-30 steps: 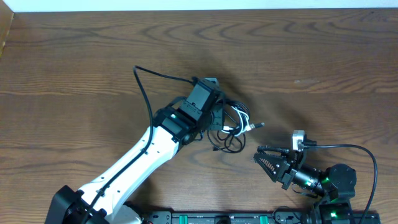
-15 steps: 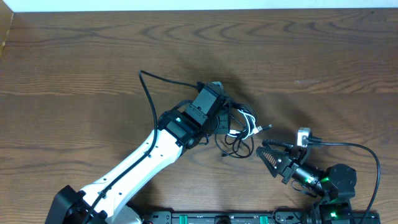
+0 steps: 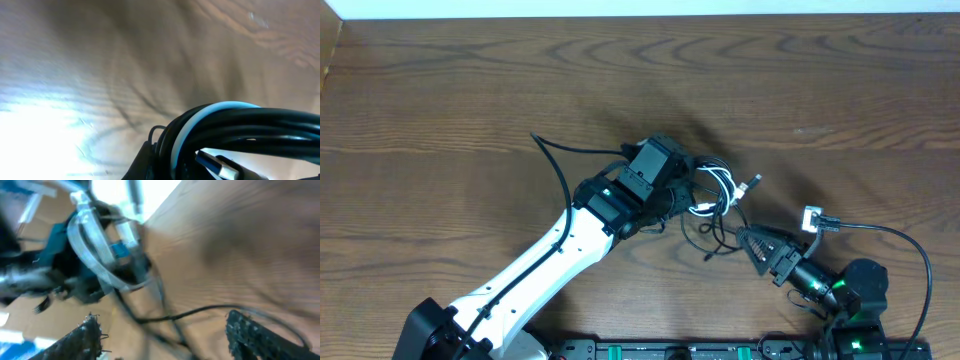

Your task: Untangle cables

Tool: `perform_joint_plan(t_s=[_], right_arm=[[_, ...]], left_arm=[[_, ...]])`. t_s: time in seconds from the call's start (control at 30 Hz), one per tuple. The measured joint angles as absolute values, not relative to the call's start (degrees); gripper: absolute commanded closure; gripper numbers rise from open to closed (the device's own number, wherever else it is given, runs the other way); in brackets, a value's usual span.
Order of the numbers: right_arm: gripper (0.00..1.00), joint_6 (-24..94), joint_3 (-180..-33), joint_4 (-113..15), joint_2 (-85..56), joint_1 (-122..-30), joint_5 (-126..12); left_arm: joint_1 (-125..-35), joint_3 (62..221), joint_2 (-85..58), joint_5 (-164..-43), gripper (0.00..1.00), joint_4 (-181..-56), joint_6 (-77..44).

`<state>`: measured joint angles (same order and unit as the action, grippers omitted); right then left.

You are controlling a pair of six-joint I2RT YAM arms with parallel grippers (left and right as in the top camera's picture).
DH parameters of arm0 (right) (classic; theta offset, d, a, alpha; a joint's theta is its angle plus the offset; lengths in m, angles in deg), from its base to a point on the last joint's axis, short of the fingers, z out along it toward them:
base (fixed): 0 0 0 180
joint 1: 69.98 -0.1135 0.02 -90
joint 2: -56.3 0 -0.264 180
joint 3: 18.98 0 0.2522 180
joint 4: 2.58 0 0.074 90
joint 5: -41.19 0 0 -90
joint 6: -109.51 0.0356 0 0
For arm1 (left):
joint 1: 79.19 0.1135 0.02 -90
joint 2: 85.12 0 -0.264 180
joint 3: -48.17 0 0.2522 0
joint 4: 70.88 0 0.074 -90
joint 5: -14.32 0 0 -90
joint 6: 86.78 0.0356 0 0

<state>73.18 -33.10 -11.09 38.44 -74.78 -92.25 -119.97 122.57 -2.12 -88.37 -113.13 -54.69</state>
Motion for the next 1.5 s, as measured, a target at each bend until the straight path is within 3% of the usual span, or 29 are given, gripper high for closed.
perform_joint_plan(t_s=[0.2, 0.27, 0.63, 0.9, 1.1, 1.37, 1.5], right_arm=[[0.88, 73.9, -33.1, -12.3, 38.4, -74.8, -85.9], [0.99, 73.3, -33.1, -12.7, 38.4, -74.8, -83.3], [0.99, 70.3, -33.1, -18.7, 37.1, -74.8, -71.7], [0.57, 69.7, -33.1, -18.8, 32.8, -74.8, -69.7], [0.38, 69.4, -33.1, -16.5, 31.6, -74.8, -71.5], [0.11, 68.9, -33.1, -3.3, 31.6, -74.8, -83.7], [0.07, 68.5, -33.1, -0.9, 31.6, -74.8, -89.3]], left_arm=[[-120.0, 122.6, -2.1, -95.4, 0.92, -113.1, -53.5], [-120.0, 122.6, -2.1, -97.2, 0.93, -113.1, -51.7], [-116.6, 122.5, -2.1, -100.5, 0.92, -114.1, -44.1], [-110.1, 122.5, -2.1, -101.1, 0.92, -112.7, -48.5], [-108.4, 122.5, -2.1, -99.5, 0.92, -112.7, -52.6], [-108.4, 122.5, -2.1, -98.0, 0.92, -113.2, -61.2], [-108.5, 122.5, -2.1, -97.8, 0.92, -117.9, -72.0]])
